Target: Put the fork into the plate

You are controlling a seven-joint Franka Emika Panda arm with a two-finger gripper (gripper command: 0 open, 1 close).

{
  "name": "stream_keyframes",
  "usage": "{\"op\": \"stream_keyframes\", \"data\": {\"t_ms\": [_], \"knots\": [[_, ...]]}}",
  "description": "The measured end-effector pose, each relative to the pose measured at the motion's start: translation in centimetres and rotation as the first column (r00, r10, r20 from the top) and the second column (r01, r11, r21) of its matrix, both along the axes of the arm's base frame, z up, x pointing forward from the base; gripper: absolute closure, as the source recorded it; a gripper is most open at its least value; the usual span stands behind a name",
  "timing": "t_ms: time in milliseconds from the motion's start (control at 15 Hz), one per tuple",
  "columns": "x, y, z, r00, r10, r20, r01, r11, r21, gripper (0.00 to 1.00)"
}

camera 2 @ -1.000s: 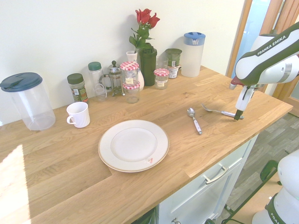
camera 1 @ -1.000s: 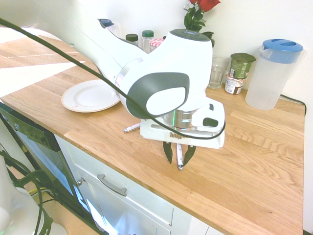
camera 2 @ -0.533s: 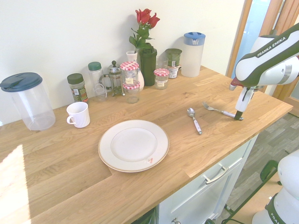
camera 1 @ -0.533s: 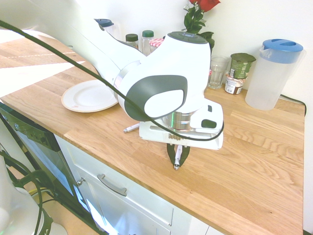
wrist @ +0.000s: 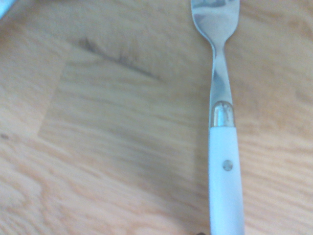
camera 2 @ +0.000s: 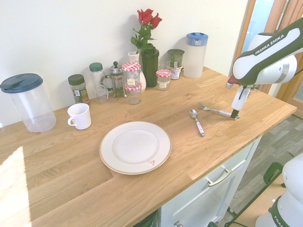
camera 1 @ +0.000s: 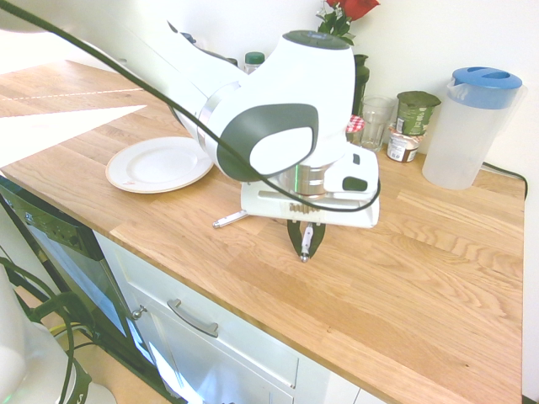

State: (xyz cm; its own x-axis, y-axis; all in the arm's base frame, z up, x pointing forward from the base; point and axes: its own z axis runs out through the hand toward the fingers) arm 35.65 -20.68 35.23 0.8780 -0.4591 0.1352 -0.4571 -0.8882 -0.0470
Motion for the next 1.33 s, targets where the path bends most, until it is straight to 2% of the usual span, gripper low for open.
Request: {"op": "stream_keyframes", "data": {"t_ms": [267, 467, 733, 1000, 1333], "knots": [[3.3, 1.0, 3.7, 0.997, -0.014, 0.07, 0.013, 1.0, 0.015, 1.0], [5.5, 3.0, 5.7, 0.996, -0.002, 0.094, -0.001, 0.999, 0.036, 1.0], [7.7, 11.1, 7.3, 0.991, 0.085, 0.1, -0.092, 0.994, 0.064, 1.0], [6.9, 21.1, 8.4, 0.979, 0.175, 0.108, -0.184, 0.979, 0.083, 1.0], [3.1, 31.1, 5.1, 0.959, 0.273, 0.08, -0.282, 0.952, 0.123, 1.0]]}}
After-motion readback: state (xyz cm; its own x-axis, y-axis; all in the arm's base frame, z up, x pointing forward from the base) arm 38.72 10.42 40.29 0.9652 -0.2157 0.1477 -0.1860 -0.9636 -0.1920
